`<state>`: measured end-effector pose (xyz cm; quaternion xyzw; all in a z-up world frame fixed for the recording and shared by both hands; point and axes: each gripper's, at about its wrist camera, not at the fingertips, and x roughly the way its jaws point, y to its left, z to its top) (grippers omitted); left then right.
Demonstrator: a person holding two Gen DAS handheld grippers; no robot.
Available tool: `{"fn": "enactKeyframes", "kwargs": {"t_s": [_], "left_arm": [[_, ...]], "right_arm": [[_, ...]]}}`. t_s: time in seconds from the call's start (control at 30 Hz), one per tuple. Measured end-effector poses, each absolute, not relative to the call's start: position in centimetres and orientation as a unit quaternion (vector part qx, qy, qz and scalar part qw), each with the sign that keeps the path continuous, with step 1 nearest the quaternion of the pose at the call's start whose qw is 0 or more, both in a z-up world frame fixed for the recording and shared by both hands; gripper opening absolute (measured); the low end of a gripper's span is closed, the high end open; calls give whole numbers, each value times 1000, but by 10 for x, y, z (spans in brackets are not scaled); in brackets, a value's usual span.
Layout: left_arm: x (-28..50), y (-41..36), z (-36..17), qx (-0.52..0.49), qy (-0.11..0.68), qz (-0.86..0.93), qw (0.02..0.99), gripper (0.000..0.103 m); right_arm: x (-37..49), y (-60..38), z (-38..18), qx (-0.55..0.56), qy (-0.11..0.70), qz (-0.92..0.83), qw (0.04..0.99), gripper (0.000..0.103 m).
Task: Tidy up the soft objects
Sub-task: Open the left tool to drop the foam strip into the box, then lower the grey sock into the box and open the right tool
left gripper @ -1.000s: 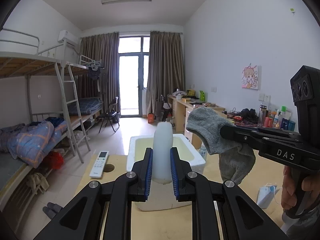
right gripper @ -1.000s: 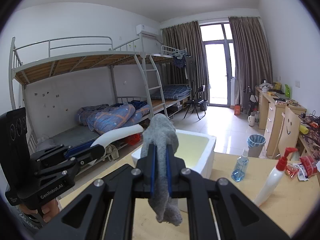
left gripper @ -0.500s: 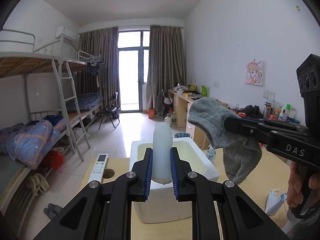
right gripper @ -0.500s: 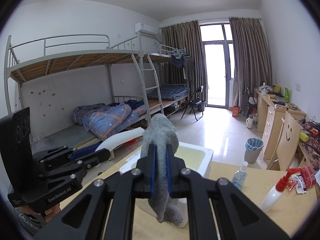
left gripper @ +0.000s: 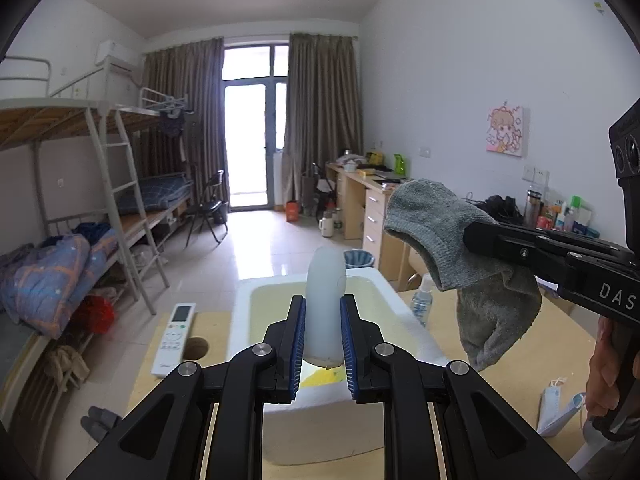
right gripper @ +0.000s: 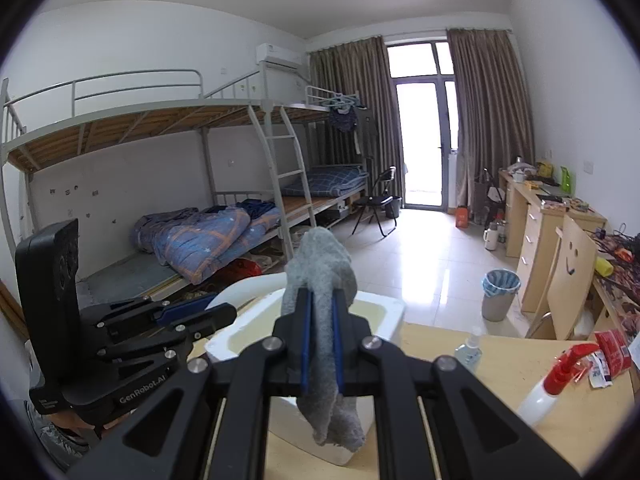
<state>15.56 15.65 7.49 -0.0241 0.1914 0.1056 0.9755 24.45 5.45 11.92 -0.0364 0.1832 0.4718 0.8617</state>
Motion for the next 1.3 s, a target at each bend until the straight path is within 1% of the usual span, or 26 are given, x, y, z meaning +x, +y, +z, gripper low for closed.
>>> {"fn": "enactKeyframes", "kwargs": {"t_s": [0.4,0.53,0.6,0.67,0.73,0.87,0.97,1.3], "left_arm": [[189,152,68,-18,210,87,974,19],[190,157,66,-24,208,97,973,27],[189,158,67,-27,204,104,973,41],[189,156,68,-27,197,113,973,78],[185,158,70,-34,189,116,974,86],[177,162,75,-40,169,133,976,96],[172,166,75,-44,166,144,975,98],[151,182,74,-41,163,181,969,100]], "right_arm": [[254,43,118,-33,192,446,874,12],[255,40,119,-31,191,444,875,12],[253,42,120,-31,190,443,876,12],[252,45,122,-30,190,442,876,12],[252,44,120,-31,190,442,876,12],[253,48,120,-34,192,447,873,12],[253,53,121,-38,193,453,870,12],[250,78,124,-49,188,481,855,12]]}}
